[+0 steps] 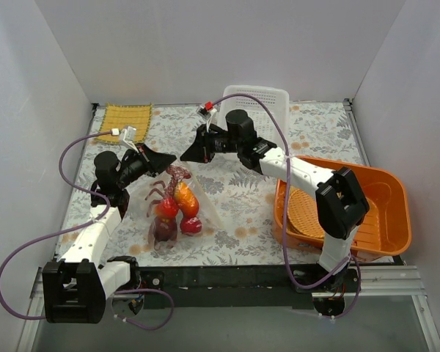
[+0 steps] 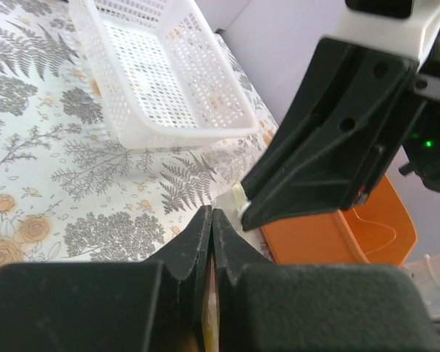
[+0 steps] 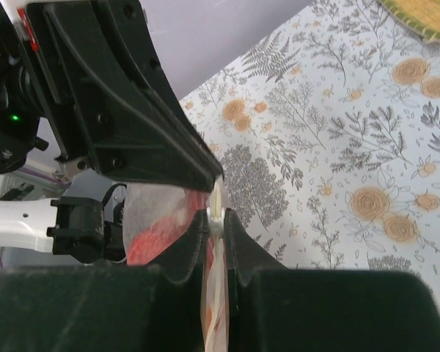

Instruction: Open the zip-top bag and remove the fake food

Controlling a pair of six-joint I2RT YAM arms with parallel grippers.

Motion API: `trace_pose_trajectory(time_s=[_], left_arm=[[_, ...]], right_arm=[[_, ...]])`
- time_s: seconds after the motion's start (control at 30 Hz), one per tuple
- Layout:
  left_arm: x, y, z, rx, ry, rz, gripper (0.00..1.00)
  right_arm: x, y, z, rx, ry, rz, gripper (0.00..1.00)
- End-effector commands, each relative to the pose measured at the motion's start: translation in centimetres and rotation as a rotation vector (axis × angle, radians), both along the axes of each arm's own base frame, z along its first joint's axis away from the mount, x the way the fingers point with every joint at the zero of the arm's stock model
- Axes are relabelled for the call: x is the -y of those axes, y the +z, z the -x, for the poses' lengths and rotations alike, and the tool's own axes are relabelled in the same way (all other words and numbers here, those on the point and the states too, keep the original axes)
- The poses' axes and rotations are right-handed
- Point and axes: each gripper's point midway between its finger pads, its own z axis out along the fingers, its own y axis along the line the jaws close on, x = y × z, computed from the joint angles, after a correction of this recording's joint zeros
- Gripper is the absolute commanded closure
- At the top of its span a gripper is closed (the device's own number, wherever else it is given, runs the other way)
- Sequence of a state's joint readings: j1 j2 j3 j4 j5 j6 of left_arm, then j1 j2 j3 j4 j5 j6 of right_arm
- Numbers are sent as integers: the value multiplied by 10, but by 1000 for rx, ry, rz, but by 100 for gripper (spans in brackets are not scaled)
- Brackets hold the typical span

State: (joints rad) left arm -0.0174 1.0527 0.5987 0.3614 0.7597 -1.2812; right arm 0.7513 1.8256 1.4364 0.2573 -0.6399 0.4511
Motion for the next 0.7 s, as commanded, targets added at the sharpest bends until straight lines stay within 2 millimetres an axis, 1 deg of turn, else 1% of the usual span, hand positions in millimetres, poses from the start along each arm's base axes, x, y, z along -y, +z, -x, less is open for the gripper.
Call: trace_pose_trajectory(time_s=[0.0, 0.07, 0.1, 0.27, 0.37, 0.4, 0.43, 0.5, 0.53, 0.57, 0.63, 0.67], left_arm=[[-21, 21, -16, 79, 156, 21, 100], [-23, 23, -18, 76, 176, 24, 100], [-24, 24, -18, 82, 179, 24, 100], [-30, 22, -23, 70, 228, 23, 100], [-36, 22, -27, 69, 272, 27, 100], [-38, 23, -28, 69, 283, 30, 100], [-40, 23, -30, 67, 297, 32, 100], [-45, 26, -34, 64, 338, 45, 100], [-47, 28, -34, 66, 350, 50, 100], [-48, 30, -35, 68, 358, 55, 100], [-52, 33, -40, 58, 388, 69, 100], [-53, 33, -42, 57, 393, 71, 100]], right_arm=[[13, 7, 11, 56, -13, 30, 93], [15, 2, 11, 65, -31, 52, 93], [16, 1, 14, 69, -31, 56, 93], [23, -9, 17, 72, -59, 114, 95], [32, -20, 25, 67, -76, 152, 96], [35, -17, 30, 83, -75, 153, 96], [40, -28, 34, 71, -80, 177, 96], [47, -27, 43, 74, -81, 186, 97], [52, -36, 47, 63, -81, 206, 97], [58, -30, 51, 73, -82, 199, 97], [66, -32, 56, 72, -92, 221, 97], [72, -27, 60, 89, -101, 213, 97]])
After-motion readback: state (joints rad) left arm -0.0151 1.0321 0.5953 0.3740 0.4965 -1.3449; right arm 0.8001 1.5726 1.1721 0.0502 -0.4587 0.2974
